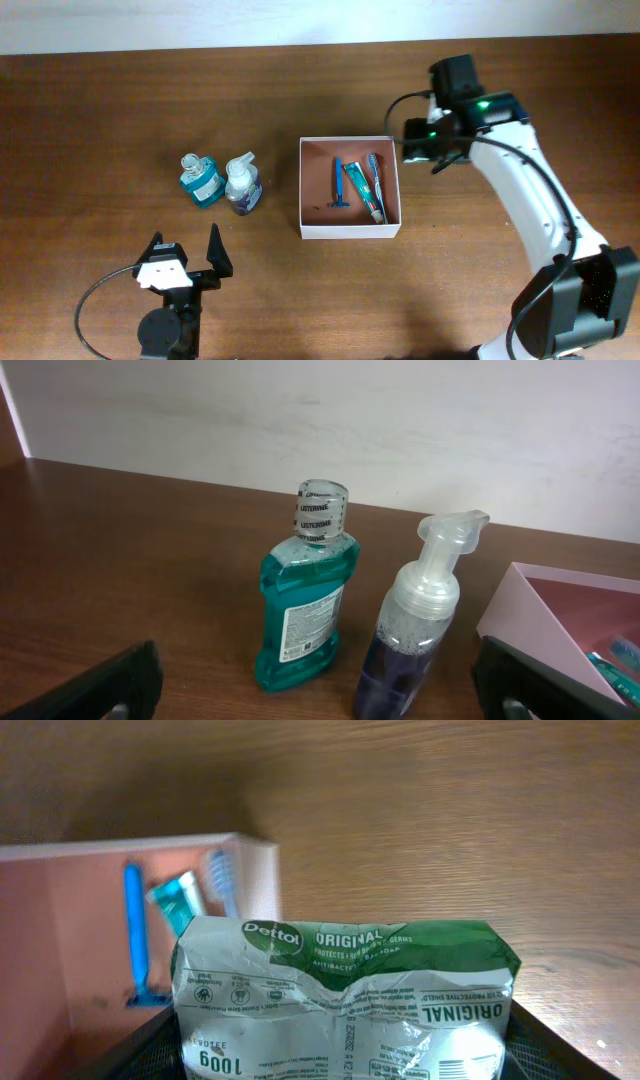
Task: Pack container
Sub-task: 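Carry the soap packet left and release it into the box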
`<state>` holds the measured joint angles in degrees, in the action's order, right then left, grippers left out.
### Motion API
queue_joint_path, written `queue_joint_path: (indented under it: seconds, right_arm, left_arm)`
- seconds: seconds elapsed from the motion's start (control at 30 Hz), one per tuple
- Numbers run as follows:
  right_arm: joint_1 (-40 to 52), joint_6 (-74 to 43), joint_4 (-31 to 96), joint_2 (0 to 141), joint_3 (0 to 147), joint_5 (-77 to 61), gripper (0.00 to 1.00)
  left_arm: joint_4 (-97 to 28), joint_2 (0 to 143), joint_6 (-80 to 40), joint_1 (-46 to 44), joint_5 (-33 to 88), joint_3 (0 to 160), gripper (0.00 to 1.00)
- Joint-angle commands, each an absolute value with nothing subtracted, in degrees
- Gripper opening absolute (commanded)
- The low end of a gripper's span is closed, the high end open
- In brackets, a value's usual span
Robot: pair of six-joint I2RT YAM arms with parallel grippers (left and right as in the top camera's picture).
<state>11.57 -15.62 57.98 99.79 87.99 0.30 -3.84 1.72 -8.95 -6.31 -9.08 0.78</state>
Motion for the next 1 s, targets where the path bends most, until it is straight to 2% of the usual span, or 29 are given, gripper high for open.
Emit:
queue_joint_path:
  seconds: [0.0, 0.3, 0.63, 0.77, 0.97]
  right_arm:
    - [16.3, -8.3, 58.1, 97.8, 89.4, 0.2, 0.71]
    - [23.9, 12.6, 60.6, 97.8, 89.4, 0.2, 0.75]
    - [24.4, 25.8, 62.1, 97.9, 89.3, -1.1, 0.75]
    - [24.4, 35.0, 61.8, 97.9, 89.3, -6.1, 0.82]
    - [24.4, 40.3, 61.7, 97.9, 89.3, -8.9, 0.84]
  left_arm:
    - [-3.7, 1.8, -8.0, -6.2, -9.7, 0.5, 0.99]
    - [-3.7, 1.8, -8.0, -6.2, -9.7, 0.5, 0.99]
    - [-3.7, 1.8, -8.0, -6.2, -9.7, 0.5, 1.00]
    - [-3.7, 1.8, -8.0, -6.2, -9.7, 0.5, 0.99]
    - [-3.7, 1.8, -8.0, -6.2, -9.7, 0.5, 0.99]
